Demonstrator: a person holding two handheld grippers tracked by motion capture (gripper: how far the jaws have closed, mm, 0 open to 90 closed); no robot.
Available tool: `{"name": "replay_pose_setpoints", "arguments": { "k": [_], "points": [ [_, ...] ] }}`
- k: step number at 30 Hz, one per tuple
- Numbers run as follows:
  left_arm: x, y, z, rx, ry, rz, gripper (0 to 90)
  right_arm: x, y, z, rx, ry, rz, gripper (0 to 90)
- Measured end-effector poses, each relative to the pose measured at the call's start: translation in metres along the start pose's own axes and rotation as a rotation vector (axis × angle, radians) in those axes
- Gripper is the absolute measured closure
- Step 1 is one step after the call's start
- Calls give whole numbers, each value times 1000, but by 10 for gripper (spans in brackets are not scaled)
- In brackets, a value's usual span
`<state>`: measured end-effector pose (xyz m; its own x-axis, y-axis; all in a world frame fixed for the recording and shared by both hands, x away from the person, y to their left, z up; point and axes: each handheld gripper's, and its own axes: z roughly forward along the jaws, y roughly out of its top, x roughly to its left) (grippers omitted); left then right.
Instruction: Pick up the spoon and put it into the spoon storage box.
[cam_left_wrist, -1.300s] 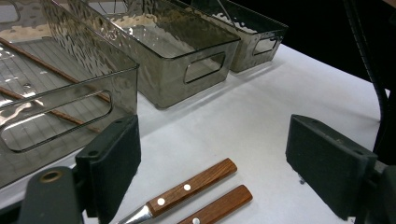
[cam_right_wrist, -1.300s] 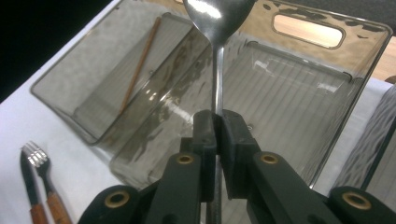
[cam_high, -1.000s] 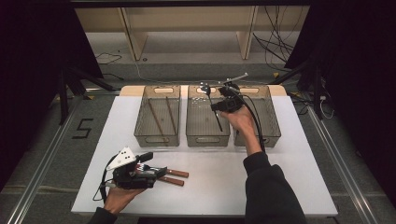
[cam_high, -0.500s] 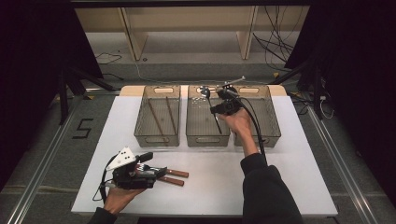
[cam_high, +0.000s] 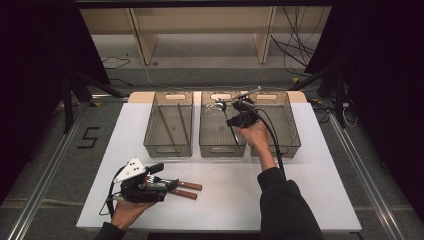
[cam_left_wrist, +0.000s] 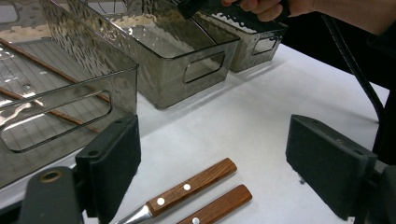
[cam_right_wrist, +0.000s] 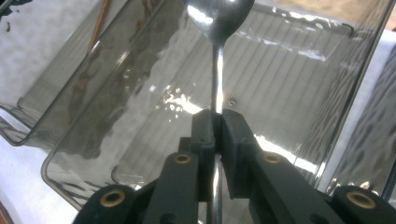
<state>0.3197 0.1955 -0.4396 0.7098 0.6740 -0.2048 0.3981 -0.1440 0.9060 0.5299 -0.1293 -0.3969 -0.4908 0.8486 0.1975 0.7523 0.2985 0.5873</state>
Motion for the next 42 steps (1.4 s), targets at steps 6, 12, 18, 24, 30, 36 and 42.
{"name": "replay_pose_setpoints", "arguments": {
  "k": [6,12,18,24,30,36,42],
  "points": [
    [0,0,0,1,0,1,178,-1,-2,-1,4,17,19,675],
    [1,0,0,3,3,1,178,1,-3,-12,-27,33,7,565],
    [1,0,0,6,5,-1,178,10,-14,-30,-70,57,-43,453],
    [3,-1,0,17,8,1,175,18,-36,-52,-118,103,-100,397],
    [5,-1,0,21,16,-5,175,23,-64,-69,-142,131,-143,371],
    [10,1,-4,23,34,-8,174,30,-90,-78,-139,145,-195,364],
    [16,2,-7,12,55,-16,174,35,-110,-85,-147,166,-216,344]
  ]
}}
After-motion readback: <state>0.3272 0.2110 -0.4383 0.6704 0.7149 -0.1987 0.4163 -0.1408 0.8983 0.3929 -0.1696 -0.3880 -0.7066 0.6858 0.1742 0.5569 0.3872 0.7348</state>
